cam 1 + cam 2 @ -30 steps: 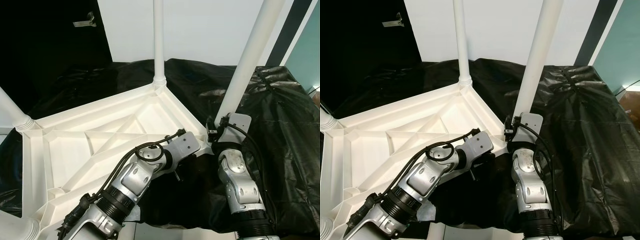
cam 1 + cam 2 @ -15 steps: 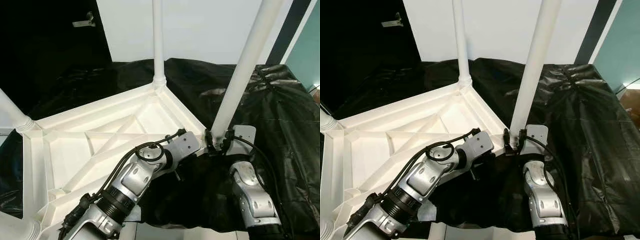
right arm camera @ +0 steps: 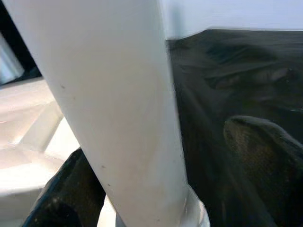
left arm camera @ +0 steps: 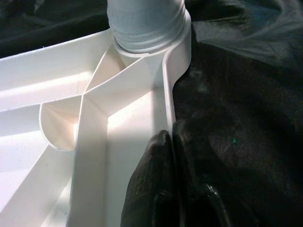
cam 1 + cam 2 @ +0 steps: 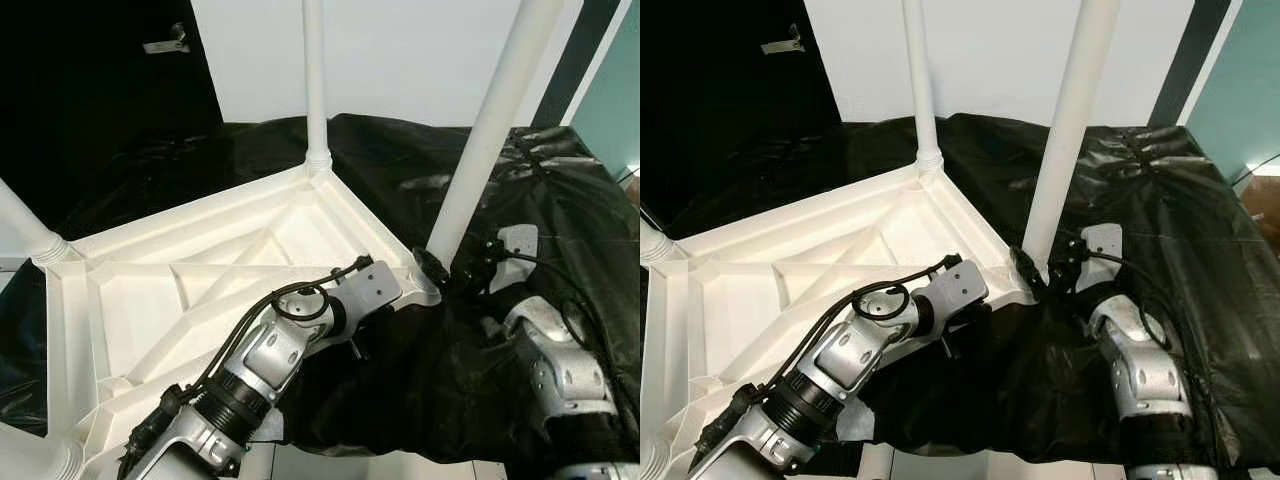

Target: Building children table

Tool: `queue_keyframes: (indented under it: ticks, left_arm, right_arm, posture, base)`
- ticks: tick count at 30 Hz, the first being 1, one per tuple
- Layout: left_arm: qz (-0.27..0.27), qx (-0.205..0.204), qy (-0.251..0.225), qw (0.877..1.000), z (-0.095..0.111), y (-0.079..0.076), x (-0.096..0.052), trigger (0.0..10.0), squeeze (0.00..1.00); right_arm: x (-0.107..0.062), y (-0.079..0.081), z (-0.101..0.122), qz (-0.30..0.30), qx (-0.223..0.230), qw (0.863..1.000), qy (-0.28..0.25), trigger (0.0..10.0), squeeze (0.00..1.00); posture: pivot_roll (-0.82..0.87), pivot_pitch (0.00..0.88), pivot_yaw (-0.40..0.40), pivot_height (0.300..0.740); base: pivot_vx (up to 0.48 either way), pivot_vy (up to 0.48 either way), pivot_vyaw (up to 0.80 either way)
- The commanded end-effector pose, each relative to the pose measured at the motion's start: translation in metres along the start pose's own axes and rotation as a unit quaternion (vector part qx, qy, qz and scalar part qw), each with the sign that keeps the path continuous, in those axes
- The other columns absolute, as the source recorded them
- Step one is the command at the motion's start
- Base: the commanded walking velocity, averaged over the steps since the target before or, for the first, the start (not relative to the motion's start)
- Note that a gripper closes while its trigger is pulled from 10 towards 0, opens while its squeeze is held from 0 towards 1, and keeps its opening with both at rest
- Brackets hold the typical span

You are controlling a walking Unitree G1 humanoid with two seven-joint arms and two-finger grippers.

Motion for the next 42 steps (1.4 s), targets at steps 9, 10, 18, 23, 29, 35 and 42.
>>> queue_keyframes:
  ticks: [9,10,18,23,29,35,42]
  left_arm:
    - [0.031,0.005,0.004,0.999,0.000,0.012,-0.003,10.0,0.00]
    - [0.034,0.003,0.005,0.999,-0.001,0.013,-0.004,10.0,0.00]
    - [0.036,-0.001,0.010,0.999,-0.005,0.012,-0.006,10.0,0.00]
    - [0.036,-0.001,0.009,0.999,-0.003,0.012,-0.005,10.0,0.00]
    - [0.032,-0.002,0.007,0.999,-0.003,0.010,-0.005,10.0,0.00]
    - [0.027,-0.002,0.007,1.000,-0.003,0.008,-0.005,10.0,0.00]
    - [0.020,0.002,0.008,1.000,-0.003,0.005,-0.006,10.0,0.00]
  right_arm:
    - [0.022,0.011,-0.006,0.129,-0.027,0.989,0.063,0.3,0.00]
    - [0.022,0.010,-0.007,0.136,-0.027,0.988,0.069,0.0,0.00]
    - [0.020,0.001,-0.012,0.137,-0.031,0.987,0.081,0.0,0.00]
    - [0.019,-0.001,-0.015,0.129,-0.030,0.988,0.082,0.0,0.00]
    - [0.019,-0.010,-0.024,0.009,-0.042,0.996,0.081,10.0,0.00]
    - [0.017,-0.005,-0.039,-0.121,-0.004,0.990,0.065,10.0,0.00]
    - [0.009,0.025,-0.060,-0.273,0.055,0.960,0.038,10.0,0.00]
  posture:
    - [-0.06,0.000,-0.009,0.740]
    - [-0.05,0.000,-0.013,0.740]
    - [-0.05,0.000,-0.011,0.740]
    - [-0.06,0.000,-0.005,0.740]
    - [-0.06,0.000,-0.002,0.740]
    - [-0.07,0.000,0.012,0.740]
    - [-0.06,0.000,0.011,0.740]
  base:
    - [0.000,0.000,0.00]
    - [0.000,0.000,0.00]
    - [0.000,0.000,0.00]
    - [0.000,0.000,0.00]
    - [0.000,0.000,0.00]
    - [0.000,0.000,0.00]
    - [0.000,0.000,0.00]
Point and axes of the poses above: a point about 5 cm out from each wrist's last joint towards the gripper, its own x axis pointing out of the wrist towards the gripper, its own z axis along the axis of the wrist's last joint, y = z × x, the point moved 2 cm from there along x, pointing out of the wrist towards the gripper, and after that the axes turned 13 degrees about x, right-handed, at the moved point
